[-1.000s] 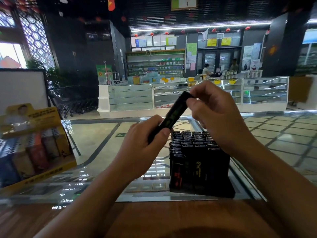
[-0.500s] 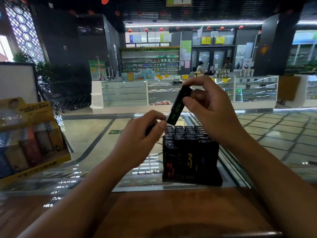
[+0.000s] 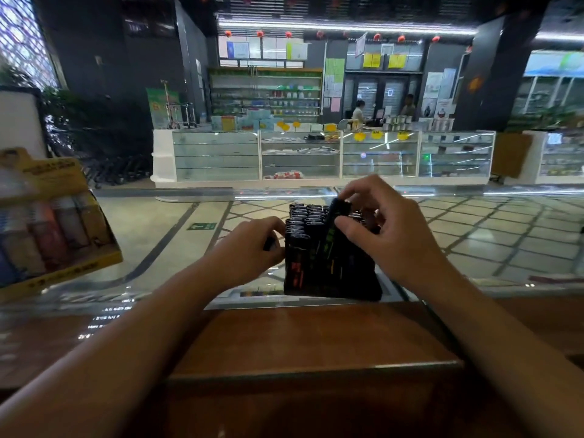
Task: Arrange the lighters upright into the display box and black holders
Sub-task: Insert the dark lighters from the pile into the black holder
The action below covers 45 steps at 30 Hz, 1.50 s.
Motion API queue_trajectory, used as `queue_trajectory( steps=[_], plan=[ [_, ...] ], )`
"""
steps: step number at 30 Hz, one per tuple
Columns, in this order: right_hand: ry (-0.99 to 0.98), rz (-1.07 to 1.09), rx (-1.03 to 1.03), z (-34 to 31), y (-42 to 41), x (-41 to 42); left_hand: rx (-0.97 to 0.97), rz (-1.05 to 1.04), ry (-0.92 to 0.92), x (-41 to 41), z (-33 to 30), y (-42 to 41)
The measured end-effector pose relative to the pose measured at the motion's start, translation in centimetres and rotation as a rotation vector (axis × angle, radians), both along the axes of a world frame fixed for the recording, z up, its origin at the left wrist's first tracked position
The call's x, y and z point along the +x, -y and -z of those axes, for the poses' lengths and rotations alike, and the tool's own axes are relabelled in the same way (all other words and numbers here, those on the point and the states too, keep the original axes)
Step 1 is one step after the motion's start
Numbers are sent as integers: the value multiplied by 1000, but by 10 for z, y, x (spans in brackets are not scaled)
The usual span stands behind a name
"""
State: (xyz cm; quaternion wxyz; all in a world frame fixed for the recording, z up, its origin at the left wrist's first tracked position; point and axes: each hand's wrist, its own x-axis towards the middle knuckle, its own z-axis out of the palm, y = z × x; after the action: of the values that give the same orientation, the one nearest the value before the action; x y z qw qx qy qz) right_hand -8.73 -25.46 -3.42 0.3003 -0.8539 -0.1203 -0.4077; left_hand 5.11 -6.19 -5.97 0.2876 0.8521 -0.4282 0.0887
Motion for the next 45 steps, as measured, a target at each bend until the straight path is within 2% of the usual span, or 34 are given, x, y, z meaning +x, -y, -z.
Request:
queue_trajectory(
  steps=[4,7,21,25,29,31,36,40,45],
  plan=[
    [66,113,-248,8,-6,6,23,-15,15,1,2,0],
    [64,145,-344,10,-7,9,37,-27,16,1,1,-1],
    [47,199,-367,11,-16,12,-194,-74,7,2,-9,-3],
    [3,194,-327,9,-16,10,-328,-40,-84,-6,-17,-6],
    [5,165,-232,-4,-18,8,-605,121,-494,-17,-29,-9],
    [-15,130,-125,-16,-17,13,-673,166,-565,-18,-34,-11],
    [-164,49,-52,-47,-21,43,-684,179,-463,-14,-36,-8],
    [-141,-81,16,-57,-28,64,-779,123,-396,-12,-38,-6],
    [-107,-139,71,-45,-27,76,-709,82,-330,-21,-41,-2]
  ],
)
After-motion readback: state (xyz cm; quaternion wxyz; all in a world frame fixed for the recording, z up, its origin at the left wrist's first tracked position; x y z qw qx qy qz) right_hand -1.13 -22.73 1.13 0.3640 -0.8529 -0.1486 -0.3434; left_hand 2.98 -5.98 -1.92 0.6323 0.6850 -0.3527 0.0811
